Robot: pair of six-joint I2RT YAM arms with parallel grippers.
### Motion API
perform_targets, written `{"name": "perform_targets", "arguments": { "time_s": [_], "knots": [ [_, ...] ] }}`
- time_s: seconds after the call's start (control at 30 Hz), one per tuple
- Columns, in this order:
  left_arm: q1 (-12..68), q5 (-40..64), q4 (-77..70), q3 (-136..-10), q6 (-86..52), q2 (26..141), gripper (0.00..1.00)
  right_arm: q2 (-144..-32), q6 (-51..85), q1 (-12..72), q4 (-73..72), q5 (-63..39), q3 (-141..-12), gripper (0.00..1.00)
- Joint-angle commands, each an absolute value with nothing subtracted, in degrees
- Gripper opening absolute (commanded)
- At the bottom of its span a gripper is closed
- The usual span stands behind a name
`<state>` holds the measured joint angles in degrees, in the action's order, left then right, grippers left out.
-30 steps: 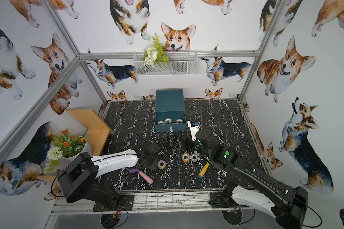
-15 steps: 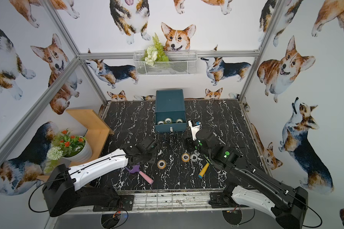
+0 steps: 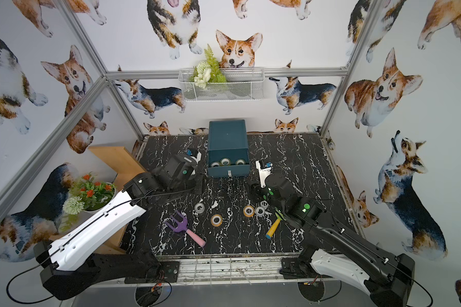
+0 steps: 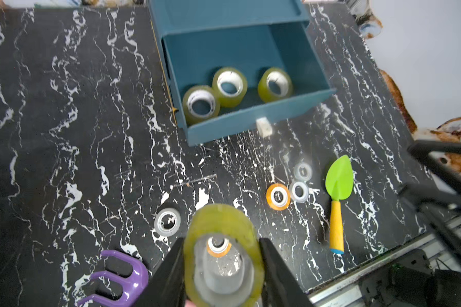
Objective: Place the transparent tape into the drawer according to color
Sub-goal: Pick up the tape from the center of the board, then place the tape in the drawer.
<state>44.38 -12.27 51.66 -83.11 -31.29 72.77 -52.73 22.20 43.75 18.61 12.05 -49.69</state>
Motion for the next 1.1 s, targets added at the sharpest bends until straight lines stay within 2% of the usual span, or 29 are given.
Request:
{"name": "perform_targets", "arguments": {
  "time_s": [0.0,0.27,0.87,1.07],
  "knots": [
    [43.18,-13.19,50.95,-88.77,-27.50,76.27,0.43,-52.49,23.27,43.58,18.06,12.89,-49.24,0.70],
    [35.86,-6.32,45.60,-95.39,-24.34,87.88,0.42,-51.31,23.82,43.30,18.93,13.26,-48.47,0.70],
    [34.45,-8.26,42.78,-97.45,-21.27,99.28,0.42,-51.36,24.53,42.76,17.15,10.86,-46.24,0.70],
    [34.35,-7.56,42.58,-98.42,-20.93,101.23,0.49,-51.90,24.95,42.80,15.61,9.60,-45.64,0.72]
  ]
}}
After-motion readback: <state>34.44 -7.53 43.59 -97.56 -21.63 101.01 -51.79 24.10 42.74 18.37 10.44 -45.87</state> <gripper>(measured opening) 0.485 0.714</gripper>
